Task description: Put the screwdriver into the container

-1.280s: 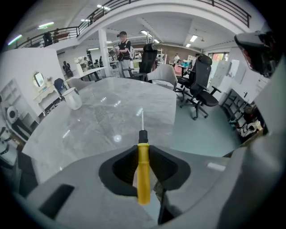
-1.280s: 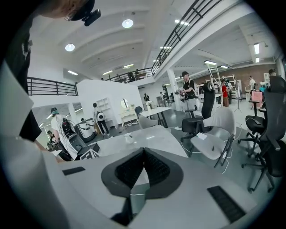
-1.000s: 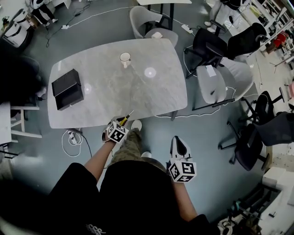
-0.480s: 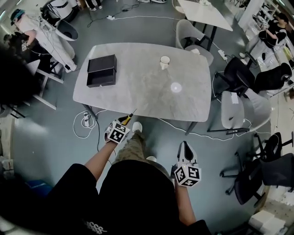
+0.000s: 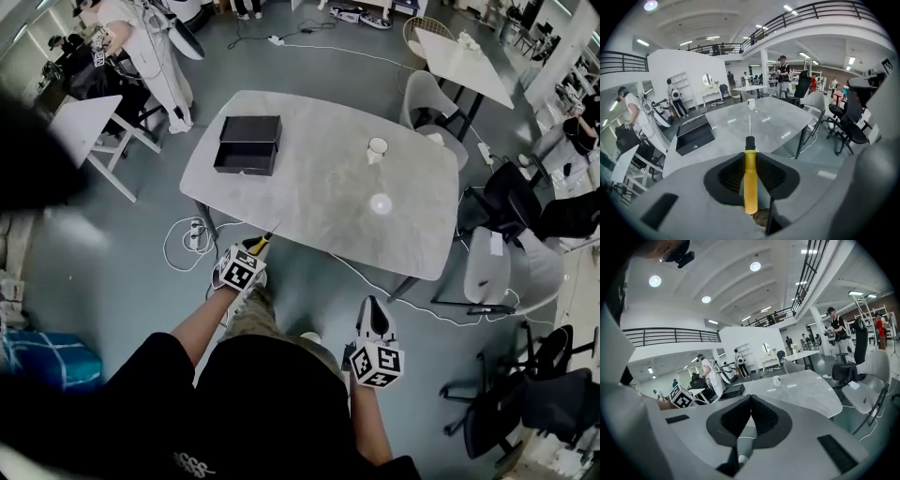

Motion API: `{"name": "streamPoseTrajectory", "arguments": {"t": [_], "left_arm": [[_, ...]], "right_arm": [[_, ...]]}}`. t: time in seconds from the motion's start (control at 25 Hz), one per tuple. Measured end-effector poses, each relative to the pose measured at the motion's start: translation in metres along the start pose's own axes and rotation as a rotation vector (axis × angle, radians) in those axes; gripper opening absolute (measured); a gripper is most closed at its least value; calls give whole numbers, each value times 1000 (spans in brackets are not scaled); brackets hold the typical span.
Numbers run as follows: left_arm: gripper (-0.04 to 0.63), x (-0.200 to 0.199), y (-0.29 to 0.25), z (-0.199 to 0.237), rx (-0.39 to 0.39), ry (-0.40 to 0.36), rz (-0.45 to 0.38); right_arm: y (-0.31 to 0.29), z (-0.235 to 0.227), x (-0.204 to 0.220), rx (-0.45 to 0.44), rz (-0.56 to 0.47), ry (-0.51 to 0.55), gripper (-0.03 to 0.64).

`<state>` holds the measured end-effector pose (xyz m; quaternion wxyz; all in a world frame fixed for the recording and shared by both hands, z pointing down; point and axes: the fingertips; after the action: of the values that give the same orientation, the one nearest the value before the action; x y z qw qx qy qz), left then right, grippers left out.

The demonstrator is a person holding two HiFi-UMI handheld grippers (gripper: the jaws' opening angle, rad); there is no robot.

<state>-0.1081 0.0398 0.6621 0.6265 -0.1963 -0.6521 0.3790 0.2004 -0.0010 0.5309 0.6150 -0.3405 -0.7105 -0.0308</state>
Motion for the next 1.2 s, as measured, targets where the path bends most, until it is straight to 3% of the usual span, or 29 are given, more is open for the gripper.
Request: {"name": "streamPoseTrajectory", "arguments": {"t": [0.32,0.76,1.2], "left_arm": [[87,2,21,56,-44,5,-19],[87,-17,7,176,-48,21,-18],[86,-43,-30,324,9,-103,56]], "right_arm": [[-32,56,4,-74,38,31,11],[-125,135,-2,-72,83,86,11],[-234,231,-19,-8,115,80,11]]}}
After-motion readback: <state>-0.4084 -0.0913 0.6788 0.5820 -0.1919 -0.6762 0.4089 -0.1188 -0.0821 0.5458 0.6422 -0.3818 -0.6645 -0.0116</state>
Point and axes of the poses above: the fingertips, and each gripper's own axes: y backward along the fingers, z to its left, x out of its underside, and after that the axes turned 13 degrees about x, right-handed
